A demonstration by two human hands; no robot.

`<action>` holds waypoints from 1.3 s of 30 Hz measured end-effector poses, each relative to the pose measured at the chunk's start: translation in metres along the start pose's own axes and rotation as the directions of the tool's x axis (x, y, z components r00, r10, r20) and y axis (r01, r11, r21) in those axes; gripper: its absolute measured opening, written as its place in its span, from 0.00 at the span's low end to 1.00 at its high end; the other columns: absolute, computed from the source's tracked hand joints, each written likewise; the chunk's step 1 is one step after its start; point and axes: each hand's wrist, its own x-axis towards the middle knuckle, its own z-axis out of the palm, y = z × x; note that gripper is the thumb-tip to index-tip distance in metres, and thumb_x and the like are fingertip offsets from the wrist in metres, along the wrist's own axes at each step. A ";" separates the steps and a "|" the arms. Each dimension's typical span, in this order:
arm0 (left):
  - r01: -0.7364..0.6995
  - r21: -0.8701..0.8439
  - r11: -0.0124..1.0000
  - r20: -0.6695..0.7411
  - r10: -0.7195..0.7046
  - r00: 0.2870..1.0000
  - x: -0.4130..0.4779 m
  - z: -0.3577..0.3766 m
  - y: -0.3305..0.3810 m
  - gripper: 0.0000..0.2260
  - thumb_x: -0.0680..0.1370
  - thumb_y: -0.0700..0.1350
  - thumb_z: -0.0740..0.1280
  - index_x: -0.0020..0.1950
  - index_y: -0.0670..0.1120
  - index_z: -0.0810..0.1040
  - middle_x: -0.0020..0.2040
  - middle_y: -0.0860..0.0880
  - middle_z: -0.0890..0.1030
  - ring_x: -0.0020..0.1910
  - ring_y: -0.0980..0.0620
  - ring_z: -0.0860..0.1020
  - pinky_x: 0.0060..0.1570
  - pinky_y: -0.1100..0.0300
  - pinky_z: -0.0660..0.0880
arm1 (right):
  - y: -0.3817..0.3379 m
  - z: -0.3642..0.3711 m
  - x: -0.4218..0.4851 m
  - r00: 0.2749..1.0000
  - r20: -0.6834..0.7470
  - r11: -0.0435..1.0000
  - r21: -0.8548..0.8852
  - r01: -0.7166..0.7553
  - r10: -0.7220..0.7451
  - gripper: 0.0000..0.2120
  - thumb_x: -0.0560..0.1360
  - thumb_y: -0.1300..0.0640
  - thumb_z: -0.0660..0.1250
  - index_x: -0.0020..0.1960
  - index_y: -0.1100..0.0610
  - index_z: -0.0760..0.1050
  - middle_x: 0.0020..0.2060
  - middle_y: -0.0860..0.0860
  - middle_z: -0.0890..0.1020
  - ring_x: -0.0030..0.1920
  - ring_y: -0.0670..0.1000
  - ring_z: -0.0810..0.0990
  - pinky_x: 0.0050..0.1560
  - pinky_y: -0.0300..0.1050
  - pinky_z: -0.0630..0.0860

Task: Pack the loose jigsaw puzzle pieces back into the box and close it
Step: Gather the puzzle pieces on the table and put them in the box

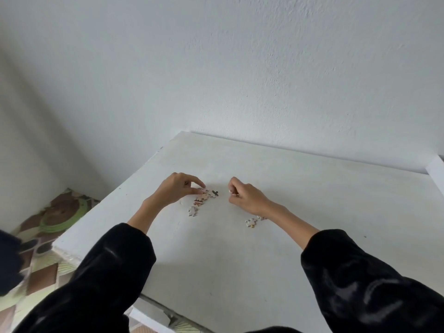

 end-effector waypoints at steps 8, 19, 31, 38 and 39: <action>-0.026 0.009 1.000 0.053 0.026 0.998 0.005 0.001 -0.006 0.10 0.72 0.51 0.71 0.52 0.60 0.79 0.21 0.53 0.60 0.26 0.54 0.61 0.31 0.61 0.56 | 0.008 -0.007 0.000 0.952 0.110 0.459 0.857 -0.236 0.284 0.15 0.72 0.67 0.49 0.45 0.59 0.75 0.25 0.51 0.66 0.18 0.43 0.58 0.17 0.31 0.52; -0.026 0.027 0.999 0.086 0.024 0.996 0.013 0.001 -0.007 0.06 0.72 0.48 0.71 0.38 0.52 0.76 0.22 0.53 0.61 0.26 0.54 0.61 0.31 0.61 0.58 | 0.000 -0.001 0.001 0.954 0.027 0.665 0.711 -0.229 0.299 0.14 0.76 0.63 0.55 0.43 0.57 0.79 0.25 0.49 0.61 0.20 0.44 0.56 0.19 0.32 0.52; 0.125 -0.493 0.861 0.061 -0.109 0.992 0.005 -0.006 0.009 0.13 0.78 0.45 0.63 0.35 0.45 0.66 0.27 0.53 0.63 0.25 0.56 0.59 0.24 0.69 0.57 | -0.003 0.007 0.003 0.981 -0.135 0.929 0.362 -0.080 0.137 0.04 0.74 0.59 0.65 0.46 0.57 0.79 0.23 0.48 0.65 0.22 0.44 0.62 0.26 0.35 0.59; 0.101 -0.547 0.831 0.077 -0.070 0.995 -0.001 -0.003 0.006 0.09 0.76 0.41 0.66 0.39 0.45 0.67 0.25 0.55 0.62 0.24 0.57 0.59 0.25 0.67 0.57 | -0.014 0.015 0.006 0.997 -0.077 0.999 0.046 -0.022 0.026 0.16 0.70 0.48 0.70 0.56 0.47 0.74 0.28 0.44 0.70 0.32 0.46 0.71 0.32 0.39 0.65; 0.104 -0.553 0.826 0.093 -0.063 0.994 -0.002 -0.004 0.006 0.03 0.76 0.41 0.64 0.45 0.45 0.71 0.25 0.55 0.63 0.24 0.57 0.59 0.24 0.68 0.58 | -0.016 0.015 0.006 0.997 -0.077 0.999 0.031 -0.011 0.014 0.17 0.70 0.47 0.70 0.58 0.46 0.74 0.28 0.44 0.70 0.34 0.47 0.71 0.32 0.37 0.65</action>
